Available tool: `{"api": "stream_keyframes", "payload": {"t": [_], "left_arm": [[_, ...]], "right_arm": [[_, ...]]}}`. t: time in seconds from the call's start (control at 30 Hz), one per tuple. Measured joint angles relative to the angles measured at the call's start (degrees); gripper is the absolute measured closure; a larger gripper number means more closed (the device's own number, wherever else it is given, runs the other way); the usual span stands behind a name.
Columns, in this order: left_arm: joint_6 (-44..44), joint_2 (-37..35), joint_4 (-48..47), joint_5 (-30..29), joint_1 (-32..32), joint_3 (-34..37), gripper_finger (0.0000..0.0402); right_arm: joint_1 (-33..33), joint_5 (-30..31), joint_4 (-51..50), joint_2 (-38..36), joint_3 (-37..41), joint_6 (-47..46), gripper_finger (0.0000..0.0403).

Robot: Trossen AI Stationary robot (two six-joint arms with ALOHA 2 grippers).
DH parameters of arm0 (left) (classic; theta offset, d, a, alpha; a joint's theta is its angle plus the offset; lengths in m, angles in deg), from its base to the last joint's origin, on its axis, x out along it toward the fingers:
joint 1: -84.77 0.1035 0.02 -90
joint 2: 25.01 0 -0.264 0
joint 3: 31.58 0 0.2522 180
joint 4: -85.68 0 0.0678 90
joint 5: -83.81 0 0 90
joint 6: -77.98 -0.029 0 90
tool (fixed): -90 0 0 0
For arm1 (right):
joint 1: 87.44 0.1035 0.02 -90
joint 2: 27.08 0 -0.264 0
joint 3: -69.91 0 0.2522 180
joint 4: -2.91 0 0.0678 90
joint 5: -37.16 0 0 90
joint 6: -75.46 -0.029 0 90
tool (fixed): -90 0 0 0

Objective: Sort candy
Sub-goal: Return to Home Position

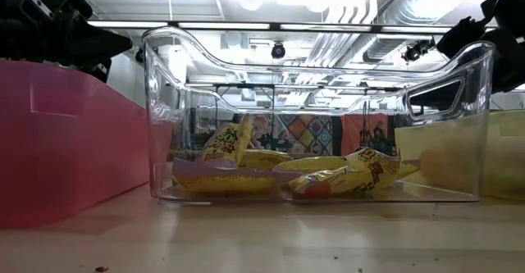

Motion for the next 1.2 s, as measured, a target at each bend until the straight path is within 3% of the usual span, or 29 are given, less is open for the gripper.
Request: {"api": "stream_keyframes", "payload": {"t": [0.53, 0.77, 1.0, 1.2], "left_arm": [[0.0, 0.0, 0.0, 0.0, 0.0, 0.0, 0.0401], [0.0, 0.0, 0.0, 0.0, 0.0, 0.0, 0.0401], [0.0, -0.2, 0.0, 0.0, 0.0, 0.0, 0.0401], [0.0, -0.8, 0.1, 0.0, 0.0, 0.0, 0.0401]], "right_arm": [[0.0, 0.0, -0.1, -0.3, 0.0, -5.3, 0.0403], [0.0, 0.0, -0.1, -7.6, 0.0, -5.3, 0.0403], [0.0, 0.0, -0.1, -19.5, 0.0, -5.3, 0.0402], [1.3, -0.1, 3.2, -19.5, 0.0, -5.3, 0.0402]]}}
